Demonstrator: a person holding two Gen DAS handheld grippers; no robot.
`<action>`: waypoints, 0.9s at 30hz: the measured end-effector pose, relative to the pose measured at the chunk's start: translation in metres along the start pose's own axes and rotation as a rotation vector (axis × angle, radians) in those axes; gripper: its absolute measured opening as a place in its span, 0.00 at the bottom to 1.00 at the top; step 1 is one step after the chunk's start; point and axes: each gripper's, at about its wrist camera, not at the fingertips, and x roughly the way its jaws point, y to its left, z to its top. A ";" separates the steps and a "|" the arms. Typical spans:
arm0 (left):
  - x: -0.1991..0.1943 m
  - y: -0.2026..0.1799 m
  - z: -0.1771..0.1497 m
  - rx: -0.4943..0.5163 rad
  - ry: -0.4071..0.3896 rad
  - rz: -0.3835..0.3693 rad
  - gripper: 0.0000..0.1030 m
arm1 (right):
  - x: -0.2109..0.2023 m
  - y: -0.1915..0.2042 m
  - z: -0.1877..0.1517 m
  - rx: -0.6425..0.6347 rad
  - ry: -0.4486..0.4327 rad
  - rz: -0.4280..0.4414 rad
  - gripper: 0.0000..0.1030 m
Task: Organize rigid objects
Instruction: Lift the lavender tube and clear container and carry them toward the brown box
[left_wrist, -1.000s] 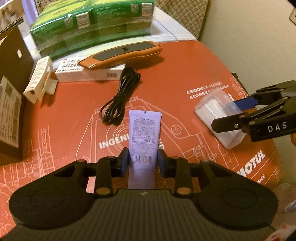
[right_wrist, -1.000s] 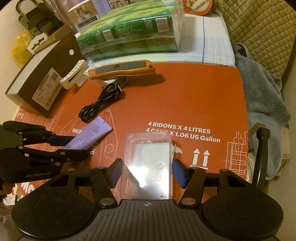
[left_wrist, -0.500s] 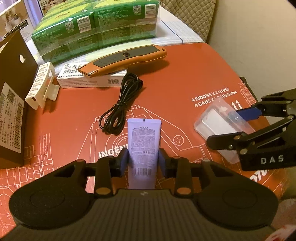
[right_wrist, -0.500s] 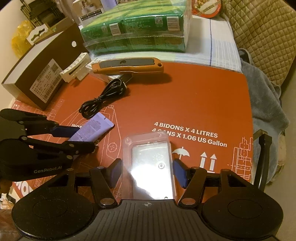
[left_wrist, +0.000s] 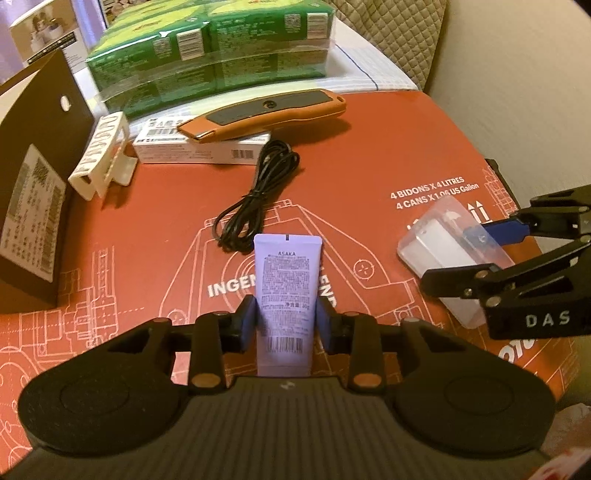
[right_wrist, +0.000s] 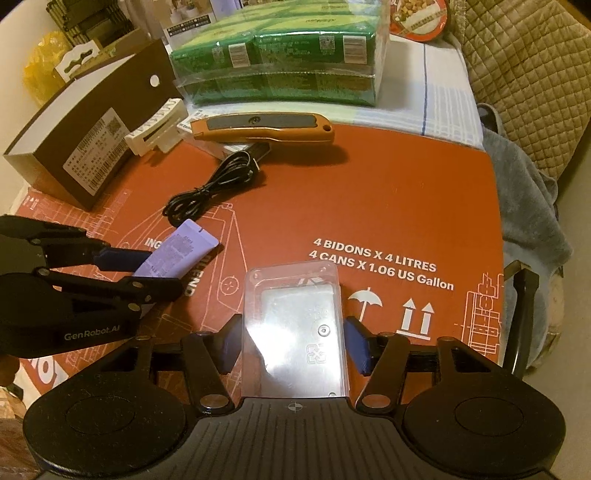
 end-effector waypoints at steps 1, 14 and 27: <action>-0.002 0.001 -0.001 -0.005 -0.003 0.004 0.29 | -0.001 0.001 0.000 0.001 -0.004 0.004 0.53; -0.051 0.012 -0.016 -0.094 -0.085 0.064 0.29 | -0.026 0.020 0.009 -0.022 -0.075 0.077 0.53; -0.104 0.044 -0.025 -0.176 -0.176 0.113 0.29 | -0.043 0.068 0.024 -0.098 -0.129 0.160 0.53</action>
